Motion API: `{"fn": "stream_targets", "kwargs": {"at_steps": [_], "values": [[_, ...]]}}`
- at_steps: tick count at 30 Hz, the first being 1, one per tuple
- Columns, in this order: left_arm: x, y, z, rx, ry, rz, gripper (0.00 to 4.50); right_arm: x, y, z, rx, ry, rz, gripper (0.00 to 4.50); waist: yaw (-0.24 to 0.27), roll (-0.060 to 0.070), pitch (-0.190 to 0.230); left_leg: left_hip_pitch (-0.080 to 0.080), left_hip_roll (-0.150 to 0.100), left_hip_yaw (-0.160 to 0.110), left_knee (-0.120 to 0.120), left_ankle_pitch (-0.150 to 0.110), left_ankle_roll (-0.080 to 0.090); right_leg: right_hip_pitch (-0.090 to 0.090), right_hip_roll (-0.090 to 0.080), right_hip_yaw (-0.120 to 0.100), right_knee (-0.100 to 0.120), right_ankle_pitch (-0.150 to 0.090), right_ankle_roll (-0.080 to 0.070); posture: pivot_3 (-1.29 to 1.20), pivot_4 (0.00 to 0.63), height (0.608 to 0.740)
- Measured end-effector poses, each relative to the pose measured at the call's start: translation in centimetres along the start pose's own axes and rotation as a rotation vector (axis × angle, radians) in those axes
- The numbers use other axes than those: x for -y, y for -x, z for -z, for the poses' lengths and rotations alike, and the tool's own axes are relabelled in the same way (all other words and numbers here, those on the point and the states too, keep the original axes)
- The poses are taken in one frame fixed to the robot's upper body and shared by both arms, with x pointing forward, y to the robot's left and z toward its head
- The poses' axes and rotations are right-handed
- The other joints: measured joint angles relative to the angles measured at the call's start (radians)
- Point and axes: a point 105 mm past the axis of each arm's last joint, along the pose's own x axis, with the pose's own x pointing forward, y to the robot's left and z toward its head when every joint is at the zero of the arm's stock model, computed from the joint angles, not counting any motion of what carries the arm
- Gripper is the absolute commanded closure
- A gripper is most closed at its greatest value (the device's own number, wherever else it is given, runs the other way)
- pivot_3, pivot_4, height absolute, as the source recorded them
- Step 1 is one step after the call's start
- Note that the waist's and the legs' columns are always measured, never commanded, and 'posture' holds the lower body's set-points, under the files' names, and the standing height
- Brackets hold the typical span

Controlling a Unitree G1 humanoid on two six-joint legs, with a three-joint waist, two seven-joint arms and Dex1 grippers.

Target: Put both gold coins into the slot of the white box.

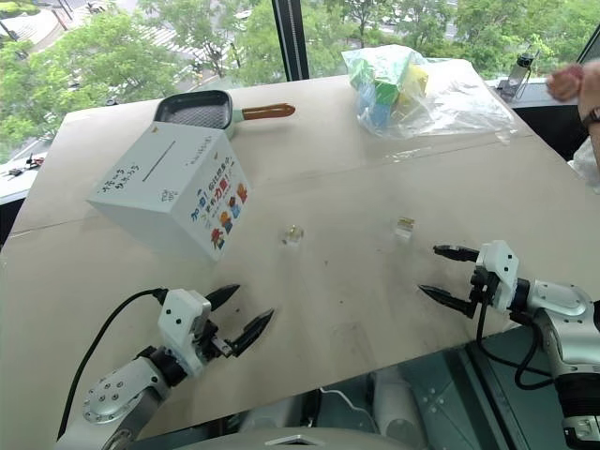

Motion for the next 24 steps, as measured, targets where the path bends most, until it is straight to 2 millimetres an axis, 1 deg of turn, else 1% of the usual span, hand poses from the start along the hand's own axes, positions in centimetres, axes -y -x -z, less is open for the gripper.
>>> {"fn": "stream_targets", "kwargs": {"at_steps": [7,19,21,23,24], "values": [[0.0,0.0,-0.2,0.0,0.007,0.021,0.03,0.3,-0.3,-0.5,0.016,0.012,0.006,0.0,0.0,0.0,0.0,0.0,0.0,0.0,0.0,0.0,0.0,0.0,0.0,0.0,0.0,0.0,0.0,0.0,0.15,0.721],[0.1,0.1,-0.2,-0.001,0.012,0.025,0.03,0.3,-0.5,-0.4,0.02,0.003,0.007,0.0,0.0,0.0,0.0,0.0,0.0,0.0,0.0,0.0,0.0,0.0,0.0,0.0,0.0,0.0,0.0,0.0,0.15,0.721],[0.1,0.1,-0.3,0.002,0.005,0.027,0.03,0.7,-0.7,-0.6,0.025,0.008,0.028,0.0,-0.001,0.0,0.0,0.0,0.0,0.0,0.0,0.0,0.0,0.0,0.0,0.0,0.0,0.0,0.0,0.0,0.15,0.721],[-0.1,0.0,-0.8,0.01,-0.045,0.045,0.03,1.8,-1.3,-1.6,0.063,-0.004,0.077,0.0,-0.004,0.0,0.0,0.0,0.0,0.001,0.0,0.0,0.0,0.0,0.0,0.001,0.0,0.0,0.0,0.0,0.15,0.721],[-0.2,-0.2,-1.5,0.028,-0.088,0.069,0.03,2.5,-1.7,-2.5,0.089,0.005,0.099,0.0,-0.003,0.0,0.0,0.0,0.0,0.001,0.0,0.0,0.0,0.0,0.0,0.001,0.0,-0.001,-0.002,0.0,0.15,0.721]]}}
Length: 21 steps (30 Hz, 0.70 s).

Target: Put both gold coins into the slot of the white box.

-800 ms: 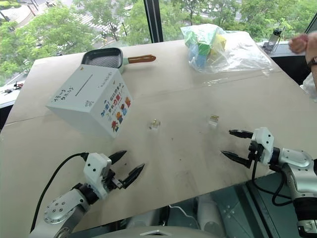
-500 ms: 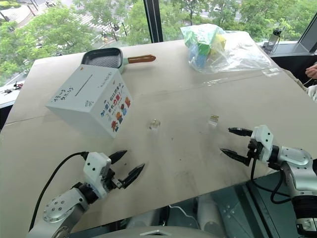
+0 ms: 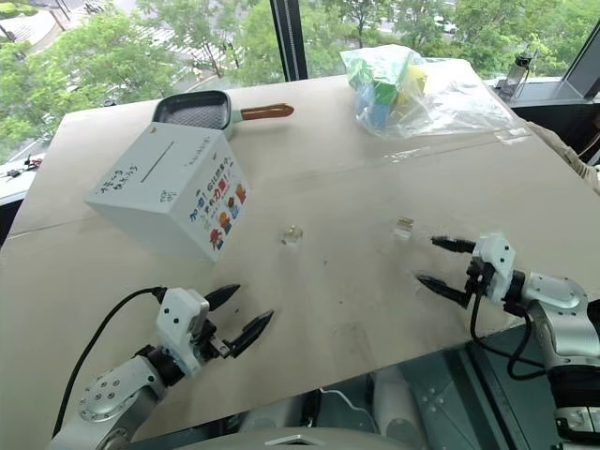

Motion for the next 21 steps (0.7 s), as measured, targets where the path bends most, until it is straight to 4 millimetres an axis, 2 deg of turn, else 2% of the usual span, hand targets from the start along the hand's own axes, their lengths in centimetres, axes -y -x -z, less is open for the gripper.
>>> {"fn": "stream_targets", "kwargs": {"at_steps": [3,5,8,11,14,19,21], "values": [[-0.4,-0.6,-1.9,0.041,-0.088,0.082,0.03,1.4,-1.0,-1.7,0.04,0.04,0.027,0.0,0.004,0.0,0.0,0.0,0.0,-0.001,0.0,0.0,0.0,0.0,0.002,-0.001,0.0,0.0,-0.002,0.0,0.15,0.721],[-0.6,-0.9,-3.6,0.054,-0.126,0.168,0.03,2.3,-1.9,-2.0,0.041,0.05,0.048,0.0,0.004,0.0,0.0,0.0,0.0,-0.001,0.001,0.0,0.0,0.0,0.004,-0.002,0.001,0.002,-0.005,0.0,0.15,0.721],[0.2,-1.2,-6.0,0.113,-0.139,0.255,0.03,2.8,-3.0,-1.6,0.013,0.052,0.056,0.0,0.002,0.0,0.0,0.0,0.0,0.0,0.001,0.0,0.0,0.0,0.003,0.0,0.0,0.004,-0.001,0.0,0.15,0.721],[0.6,-1.6,-7.2,0.139,-0.113,0.301,0.03,3.0,-3.9,-0.9,-0.007,0.028,0.056,0.0,0.001,0.0,0.0,-0.001,0.0,0.0,0.0,0.002,-0.004,-0.001,0.0,0.0,-0.001,0.004,-0.001,0.0,0.15,0.721],[0.8,-1.7,-7.5,0.139,-0.087,0.309,0.0,2.7,-4.2,-0.4,-0.035,0.029,0.033,0.9,0.0,0.0,0.0,-0.002,0.0,0.0,-0.002,0.001,-0.004,-0.001,-0.001,0.0,-0.003,0.004,-0.001,0.0,0.15,0.721],[0.7,-1.8,-7.5,0.137,-0.088,0.31,0.0,2.5,-4.4,0.2,-0.063,0.029,0.017,3.39,0.0,0.0,0.0,-0.002,0.0,0.0,-0.002,0.001,-0.004,-0.001,-0.001,0.0,-0.004,0.004,-0.001,0.0,0.15,0.721],[0.7,-1.8,-7.5,0.135,-0.09,0.309,0.0,2.4,-4.4,0.2,-0.066,0.039,0.01,4.23,0.0,0.0,0.0,-0.002,0.0,0.0,-0.002,0.001,-0.003,-0.001,-0.001,0.0,-0.004,0.004,-0.001,0.0,0.15,0.721]]}}
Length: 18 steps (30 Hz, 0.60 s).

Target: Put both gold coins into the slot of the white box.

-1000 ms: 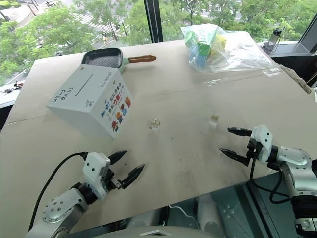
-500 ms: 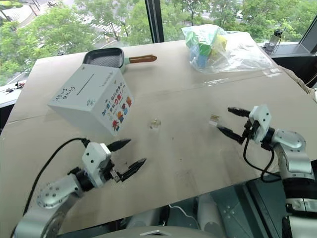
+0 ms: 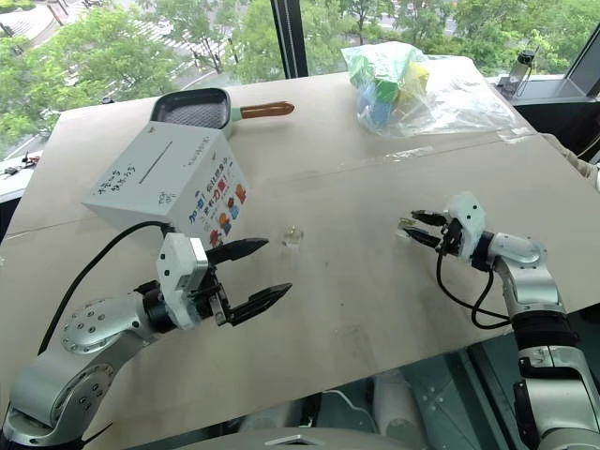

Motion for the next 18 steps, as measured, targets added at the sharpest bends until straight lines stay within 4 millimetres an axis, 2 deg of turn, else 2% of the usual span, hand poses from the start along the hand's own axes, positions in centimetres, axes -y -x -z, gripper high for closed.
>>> {"fn": "stream_targets", "kwargs": {"at_steps": [1,7,11,15,18], "values": [[0.0,0.0,0.0,-0.001,0.0,-0.001,0.0,-0.1,0.0,0.1,-0.004,0.004,-0.004,4.46,0.0,0.0,0.0,0.0,0.0,0.0,0.0,0.0,0.0,0.0,0.0,0.0,0.0,0.0,0.0,0.0,0.15,0.721],[-0.1,0.1,0.4,-0.012,0.002,-0.023,0.0,-0.1,-0.1,0.1,-0.01,0.011,-0.016,4.46,-0.003,0.0,0.0,0.0,0.0,0.0,0.0,0.0,0.0,0.0,0.0,0.0,0.0,0.0,0.0,0.0,0.15,0.721],[-0.3,-0.6,-0.4,0.08,0.092,-0.052,0.0,0.0,0.1,-0.5,0.026,-0.078,-0.023,4.46,-0.003,0.0,0.0,0.0,0.0,0.0,0.001,0.0,0.0,0.0,-0.001,0.0,0.0,0.0,0.0,0.0,0.15,0.721],[-0.6,-1.5,-2.2,0.276,0.305,-0.08,0.0,-1.0,-0.1,-4.2,0.165,-0.252,-0.096,4.46,-0.003,0.0,0.0,-0.001,0.0,-0.003,0.001,-0.001,0.001,0.0,-0.001,0.002,0.0,0.0,0.0,0.0,0.15,0.721],[-0.5,-2.1,-2.6,0.381,0.505,-0.071,0.0,-2.9,-1.0,-7.0,0.271,-0.371,-0.198,4.46,-0.005,0.0,0.0,-0.001,0.0,-0.005,0.001,-0.002,0.003,0.0,-0.001,0.001,0.001,0.0,0.0,0.0,0.15,0.721]]}}
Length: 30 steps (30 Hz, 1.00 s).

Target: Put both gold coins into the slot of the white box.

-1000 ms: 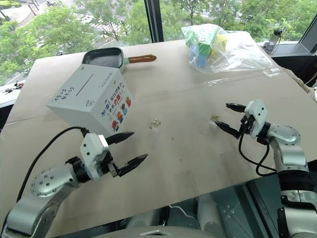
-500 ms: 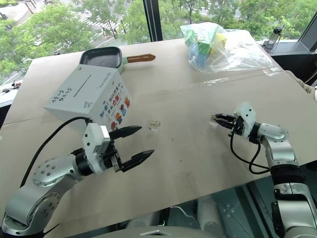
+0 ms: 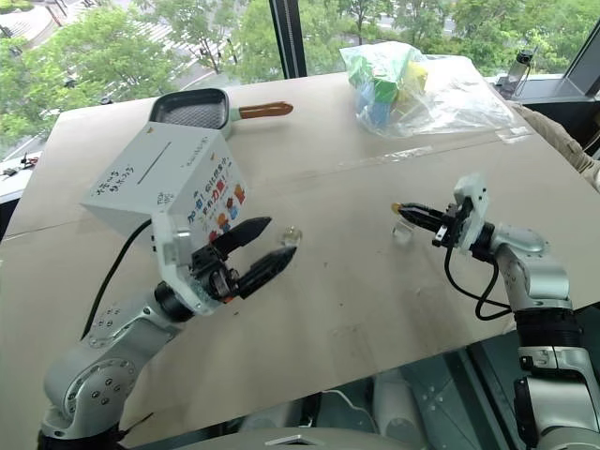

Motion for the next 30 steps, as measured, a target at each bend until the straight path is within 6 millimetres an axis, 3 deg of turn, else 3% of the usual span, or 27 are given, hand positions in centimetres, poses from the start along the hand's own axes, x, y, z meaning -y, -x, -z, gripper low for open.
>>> {"fn": "stream_targets", "kwargs": {"at_steps": [4,8,11,16,19,20,25,28,30], "values": [[0.1,-1.5,-0.2,0.129,0.249,0.027,0.0,-4.3,-3.3,-1.1,0.111,-0.177,-0.181,4.46,0.003,0.0,0.0,0.0,-0.001,-0.002,0.001,0.0,0.0,0.0,0.0,-0.001,0.001,0.0,0.0,0.0,0.15,0.721],[0.4,-2.0,-0.7,0.192,0.353,0.079,0.0,-7.2,-5.4,-2.4,0.206,-0.297,-0.277,4.46,0.007,0.0,0.0,-0.001,-0.002,-0.001,0.001,0.002,-0.003,0.0,0.0,-0.001,0.001,0.0,0.0,0.0,0.15,0.721],[0.7,-2.2,-1.0,0.209,0.384,0.111,0.71,-9.1,-6.4,-2.8,0.231,-0.337,-0.335,4.5,0.006,0.0,0.0,-0.001,-0.003,-0.001,0.001,0.002,-0.003,0.0,0.0,-0.004,0.0,0.0,0.0,0.0,0.15,0.721],[1.1,-2.0,-1.1,0.224,0.412,0.148,3.07,-10.8,-6.9,-2.6,0.229,-0.381,-0.38,4.5,0.006,0.0,0.0,-0.001,-0.005,-0.001,0.001,0.002,-0.003,0.0,0.002,-0.004,0.0,-0.001,0.0,0.0,0.15,0.721],[1.3,-2.1,-1.1,0.227,0.421,0.167,4.26,-10.9,-7.0,-2.6,0.228,-0.391,-0.379,4.5,0.006,0.0,0.0,-0.001,-0.005,-0.002,0.001,0.002,-0.003,0.0,0.002,-0.005,0.0,-0.001,0.0,0.0,0.15,0.721],[1.5,-2.1,-1.2,0.23,0.426,0.178,4.46,-10.9,-7.0,-2.6,0.229,-0.394,-0.379,4.5,0.006,0.0,0.0,-0.001,-0.005,-0.002,0.001,0.002,-0.003,0.0,0.002,-0.005,0.0,-0.001,0.0,0.0,0.15,0.721],[1.9,-2.0,-1.0,0.218,0.433,0.209,4.46,-11.2,-6.7,-2.7,0.216,-0.404,-0.395,4.5,0.004,0.0,0.0,-0.001,-0.005,-0.002,0.0,0.002,-0.003,0.0,0.003,-0.005,0.0,-0.001,0.0,0.0,0.15,0.721],[2.0,-1.8,-0.8,0.197,0.415,0.22,4.5,-11.1,-6.8,-2.5,0.203,-0.408,-0.383,3.61,0.001,0.0,0.0,-0.001,-0.005,-0.002,0.0,0.002,-0.003,0.0,0.003,-0.005,0.0,-0.001,0.0,0.0,0.15,0.721],[1.9,-1.8,-1.0,0.189,0.393,0.225,4.5,-10.9,-6.7,-2.3,0.178,-0.408,-0.365,2.59,-0.001,0.0,0.0,-0.001,-0.005,-0.002,0.0,0.002,-0.002,0.0,0.003,-0.005,0.0,-0.001,0.0,0.0,0.15,0.721]]}}
